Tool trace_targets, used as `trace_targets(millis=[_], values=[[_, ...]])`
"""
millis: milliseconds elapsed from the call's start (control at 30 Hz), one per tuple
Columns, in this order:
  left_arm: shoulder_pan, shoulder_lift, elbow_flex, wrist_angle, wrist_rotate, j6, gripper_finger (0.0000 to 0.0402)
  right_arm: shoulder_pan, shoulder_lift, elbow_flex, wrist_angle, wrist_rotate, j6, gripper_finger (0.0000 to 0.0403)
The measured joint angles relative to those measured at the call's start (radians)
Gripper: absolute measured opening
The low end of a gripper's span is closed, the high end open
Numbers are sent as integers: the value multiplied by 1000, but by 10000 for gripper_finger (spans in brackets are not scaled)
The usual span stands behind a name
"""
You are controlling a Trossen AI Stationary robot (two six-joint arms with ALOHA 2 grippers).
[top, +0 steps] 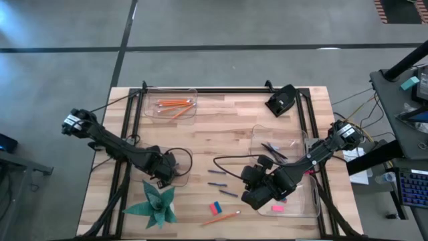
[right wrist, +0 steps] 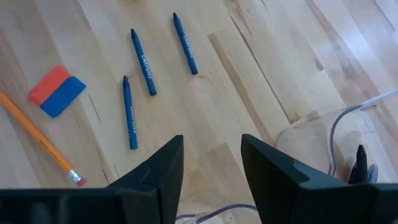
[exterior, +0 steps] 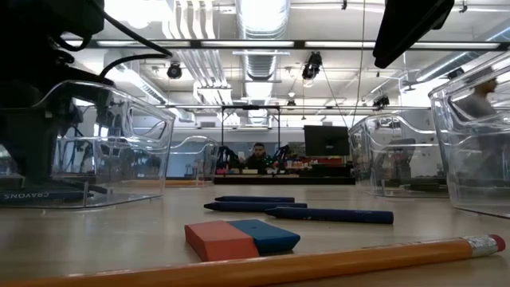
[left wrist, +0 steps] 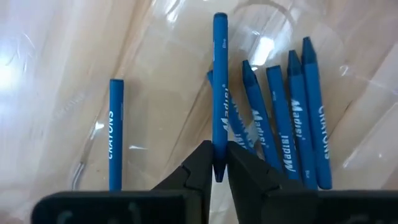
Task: Sort crayons/erasers/pens/pencils in bins
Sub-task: Put the blue crayon into the middle left transparent bin
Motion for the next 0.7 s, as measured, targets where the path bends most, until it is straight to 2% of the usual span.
trace_targets(millis=[200,333,500,633,700], values=[[0,-23,27,-18,1,1,85,0,0,0,-1,0,-9,153],[1,-44,59,-94,29,0,115,0,0,0,-1,0,-18,153],[1,-69,139,-197,76,-13,120,0,0,0,-1,0,-20,153],[2,-94,228,-224,63,-24,121,0,0,0,-2,0,-20,153],[2,-102,282,-217,23,-25,121,0,0,0,-4,0,-25,153]])
